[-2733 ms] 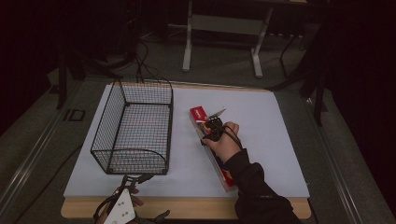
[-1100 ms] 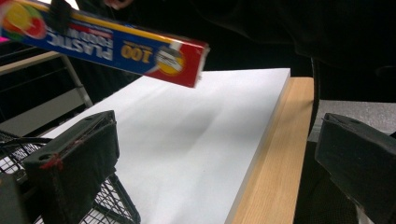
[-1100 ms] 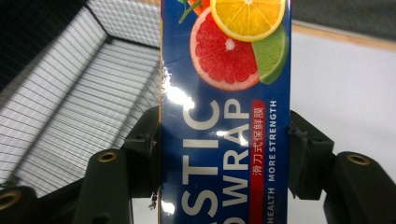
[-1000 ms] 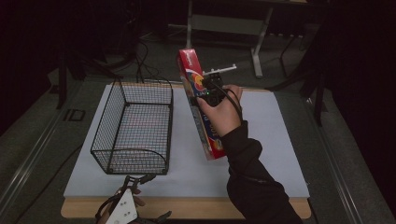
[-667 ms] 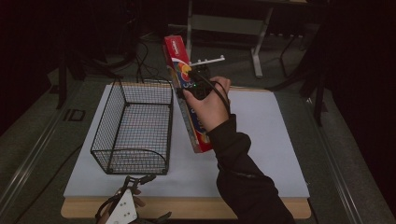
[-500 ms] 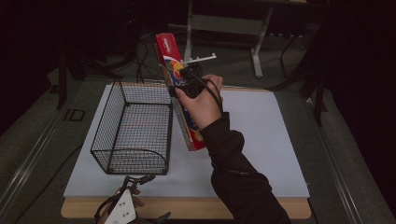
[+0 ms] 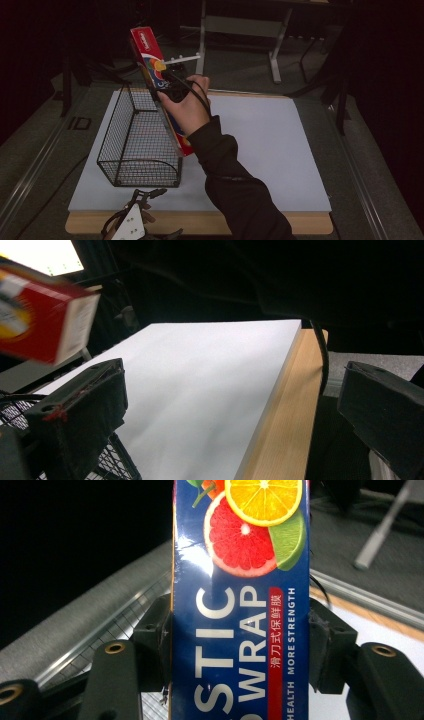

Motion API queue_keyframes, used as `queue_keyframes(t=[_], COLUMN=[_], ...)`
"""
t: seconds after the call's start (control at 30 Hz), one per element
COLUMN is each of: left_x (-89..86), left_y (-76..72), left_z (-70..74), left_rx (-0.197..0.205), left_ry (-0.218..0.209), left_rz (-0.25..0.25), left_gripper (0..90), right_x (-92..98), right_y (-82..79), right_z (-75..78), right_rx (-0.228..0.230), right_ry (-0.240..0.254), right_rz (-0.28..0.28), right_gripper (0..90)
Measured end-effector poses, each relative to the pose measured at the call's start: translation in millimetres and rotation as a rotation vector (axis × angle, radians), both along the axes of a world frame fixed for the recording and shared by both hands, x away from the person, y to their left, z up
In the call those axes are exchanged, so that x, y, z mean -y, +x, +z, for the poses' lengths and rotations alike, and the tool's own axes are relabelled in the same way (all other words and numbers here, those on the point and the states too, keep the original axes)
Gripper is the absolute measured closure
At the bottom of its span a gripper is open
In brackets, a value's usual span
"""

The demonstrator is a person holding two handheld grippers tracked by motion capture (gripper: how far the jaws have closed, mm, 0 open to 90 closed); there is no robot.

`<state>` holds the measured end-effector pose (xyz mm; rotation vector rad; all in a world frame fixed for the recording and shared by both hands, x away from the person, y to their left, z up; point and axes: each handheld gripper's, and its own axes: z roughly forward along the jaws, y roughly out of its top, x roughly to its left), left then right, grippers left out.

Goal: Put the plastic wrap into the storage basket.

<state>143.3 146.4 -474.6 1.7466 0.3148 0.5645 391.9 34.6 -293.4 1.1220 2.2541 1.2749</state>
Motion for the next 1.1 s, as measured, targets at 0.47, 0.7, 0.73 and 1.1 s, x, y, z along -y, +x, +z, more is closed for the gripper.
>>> queue_keyframes(t=[0.47, 0.7, 0.73, 1.1], left_x=[-2.0, -2.4, -2.2, -1.9], left_y=[-0.1, 0.0, -0.1, 0.2], left_z=[-0.1, -0.2, -0.3, -0.1], left_rx=[0.000, -0.001, -0.001, -0.003], left_ry=[-0.006, -0.005, -0.004, -0.007], left_rz=[-0.010, -0.012, -0.013, -0.015], left_gripper=[0.1, 0.1, 0.1, 0.1], right_x=[-45.6, -55.9, -56.5, -57.6], right_y=[6.4, 9.1, 9.7, 18.2], right_z=[-44.3, -75.2, -80.1, -118.6], right_rx=[0.050, 0.015, 0.010, -0.123], right_ry=[0.093, 0.052, 0.042, -0.010], right_rz=[0.049, 0.036, 0.037, -0.005], right_gripper=[39.8, 39.8, 39.8, 39.7])
